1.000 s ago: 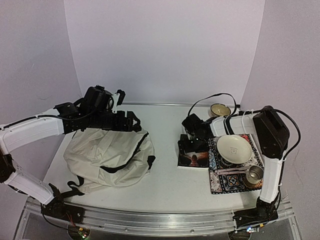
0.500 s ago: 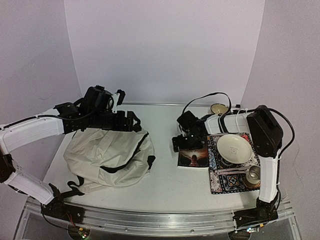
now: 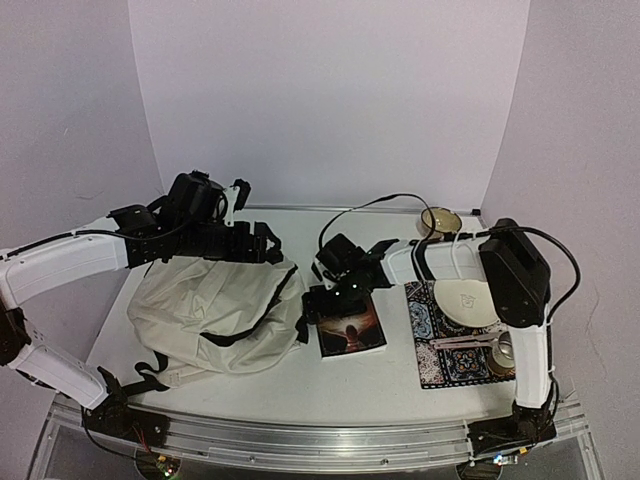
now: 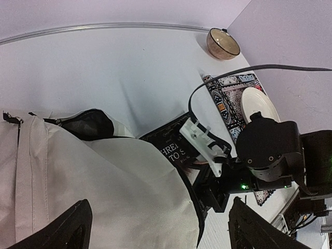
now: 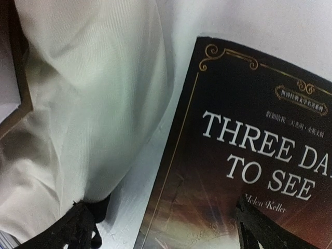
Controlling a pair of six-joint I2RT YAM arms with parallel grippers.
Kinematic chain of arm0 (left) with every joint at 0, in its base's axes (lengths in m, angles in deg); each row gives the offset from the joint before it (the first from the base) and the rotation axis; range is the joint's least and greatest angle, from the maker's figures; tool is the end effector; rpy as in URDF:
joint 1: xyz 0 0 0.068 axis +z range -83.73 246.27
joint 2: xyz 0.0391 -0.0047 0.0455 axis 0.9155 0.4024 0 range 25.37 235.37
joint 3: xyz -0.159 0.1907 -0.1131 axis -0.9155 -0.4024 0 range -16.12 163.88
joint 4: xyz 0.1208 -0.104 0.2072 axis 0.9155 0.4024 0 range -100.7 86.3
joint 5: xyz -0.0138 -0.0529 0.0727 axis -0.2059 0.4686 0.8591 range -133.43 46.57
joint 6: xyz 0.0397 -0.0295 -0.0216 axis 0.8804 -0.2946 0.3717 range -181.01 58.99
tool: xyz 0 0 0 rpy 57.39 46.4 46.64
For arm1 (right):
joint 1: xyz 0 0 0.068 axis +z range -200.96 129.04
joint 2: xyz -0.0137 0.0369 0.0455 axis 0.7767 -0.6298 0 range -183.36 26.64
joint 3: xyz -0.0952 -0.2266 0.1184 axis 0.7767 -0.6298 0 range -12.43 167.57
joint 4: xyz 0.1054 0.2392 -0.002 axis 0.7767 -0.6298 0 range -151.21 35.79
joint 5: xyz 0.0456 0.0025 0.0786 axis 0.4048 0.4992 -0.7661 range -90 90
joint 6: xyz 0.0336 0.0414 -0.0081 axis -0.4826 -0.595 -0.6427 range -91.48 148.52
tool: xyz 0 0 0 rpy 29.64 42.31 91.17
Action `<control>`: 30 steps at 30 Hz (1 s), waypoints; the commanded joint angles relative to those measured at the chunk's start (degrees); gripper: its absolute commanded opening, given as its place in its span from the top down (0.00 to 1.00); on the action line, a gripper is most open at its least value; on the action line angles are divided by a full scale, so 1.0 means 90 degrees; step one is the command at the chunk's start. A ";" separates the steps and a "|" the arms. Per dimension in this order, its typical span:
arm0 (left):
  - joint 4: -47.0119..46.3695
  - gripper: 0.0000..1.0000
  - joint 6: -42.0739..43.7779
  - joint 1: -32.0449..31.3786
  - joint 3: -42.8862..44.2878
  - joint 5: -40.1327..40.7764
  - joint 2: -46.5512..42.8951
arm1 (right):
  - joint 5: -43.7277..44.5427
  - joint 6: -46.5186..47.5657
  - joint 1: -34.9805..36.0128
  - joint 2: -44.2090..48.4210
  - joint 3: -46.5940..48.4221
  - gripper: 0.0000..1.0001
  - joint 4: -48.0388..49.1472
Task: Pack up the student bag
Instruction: Move the book to the center of the board, then pick up the book from the center of the board.
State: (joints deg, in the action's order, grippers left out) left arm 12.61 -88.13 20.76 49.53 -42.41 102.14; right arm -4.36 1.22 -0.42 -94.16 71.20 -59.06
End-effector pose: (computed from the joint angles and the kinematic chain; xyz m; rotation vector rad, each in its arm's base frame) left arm 0.2120 -0.2151 0.3200 0.3505 2.2316 -0.6888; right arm 0.2953 0.3631 0.1667 -0.5300 2.3723 0.7514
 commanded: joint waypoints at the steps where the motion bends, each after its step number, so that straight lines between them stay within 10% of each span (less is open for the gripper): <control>1: -0.0238 0.08 -0.0082 0.0037 0.0346 -0.0264 -0.0032 | 0.0040 0.0031 -0.0169 0.0944 -0.0348 0.05 -0.0848; 24: -0.0354 0.12 -0.0242 0.0025 0.0285 -0.0748 0.0190 | -0.1000 0.0089 -0.1446 0.0854 -0.1772 0.38 -0.0203; 30: -0.0357 0.12 -0.0304 0.0021 0.0240 -0.0767 0.0170 | -0.1445 -0.0020 -0.1496 0.0632 -0.1844 0.60 0.0106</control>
State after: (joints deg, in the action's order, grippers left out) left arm 11.67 -90.05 20.74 51.15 -48.91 105.57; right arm -13.02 1.81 -13.52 -85.57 55.67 -57.79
